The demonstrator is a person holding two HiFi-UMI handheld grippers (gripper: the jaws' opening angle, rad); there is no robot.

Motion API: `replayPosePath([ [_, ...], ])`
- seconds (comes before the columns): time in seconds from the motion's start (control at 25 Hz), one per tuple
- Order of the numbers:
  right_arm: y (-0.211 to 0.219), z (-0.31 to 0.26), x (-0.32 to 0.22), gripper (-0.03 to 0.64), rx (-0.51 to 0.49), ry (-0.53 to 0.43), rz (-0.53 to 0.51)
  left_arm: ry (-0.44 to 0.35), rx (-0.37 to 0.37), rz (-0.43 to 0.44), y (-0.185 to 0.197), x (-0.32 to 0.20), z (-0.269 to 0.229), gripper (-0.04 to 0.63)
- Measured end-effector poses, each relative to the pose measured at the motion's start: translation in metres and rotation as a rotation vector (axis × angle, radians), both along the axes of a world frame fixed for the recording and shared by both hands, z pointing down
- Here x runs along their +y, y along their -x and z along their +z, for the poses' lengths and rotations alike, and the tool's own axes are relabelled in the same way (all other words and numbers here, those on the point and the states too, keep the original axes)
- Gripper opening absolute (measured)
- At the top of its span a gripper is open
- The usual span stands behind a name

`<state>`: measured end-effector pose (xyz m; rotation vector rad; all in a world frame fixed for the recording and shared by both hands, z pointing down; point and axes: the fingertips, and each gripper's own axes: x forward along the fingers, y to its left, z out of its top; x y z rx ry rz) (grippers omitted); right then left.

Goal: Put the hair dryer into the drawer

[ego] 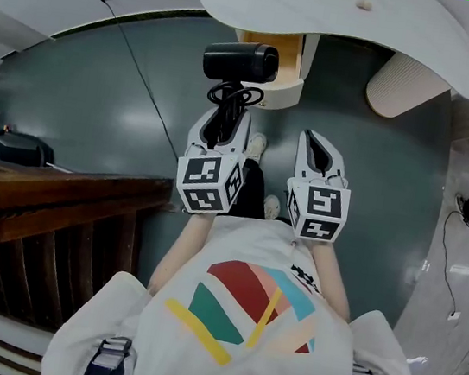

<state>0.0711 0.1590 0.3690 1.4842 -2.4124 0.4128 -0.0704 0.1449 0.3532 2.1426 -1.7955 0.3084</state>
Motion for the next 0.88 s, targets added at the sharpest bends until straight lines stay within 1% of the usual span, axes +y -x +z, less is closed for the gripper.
replayPosePath([
  [0.32, 0.014, 0.011, -0.043, 0.011, -0.008, 0.024, 0.004, 0.012, 0.011, 0.016, 0.015, -0.046, 0.017, 0.195],
  [0.56, 0.035, 0.004, -0.122, 0.011, 0.003, 0.032, 0.013, 0.01, 0.006, 0.035, 0.039, -0.121, 0.016, 0.195],
  [0.88, 0.068, -0.019, -0.222, 0.011, 0.014, 0.021, 0.053, -0.003, 0.014, 0.064, 0.076, -0.21, -0.002, 0.195],
])
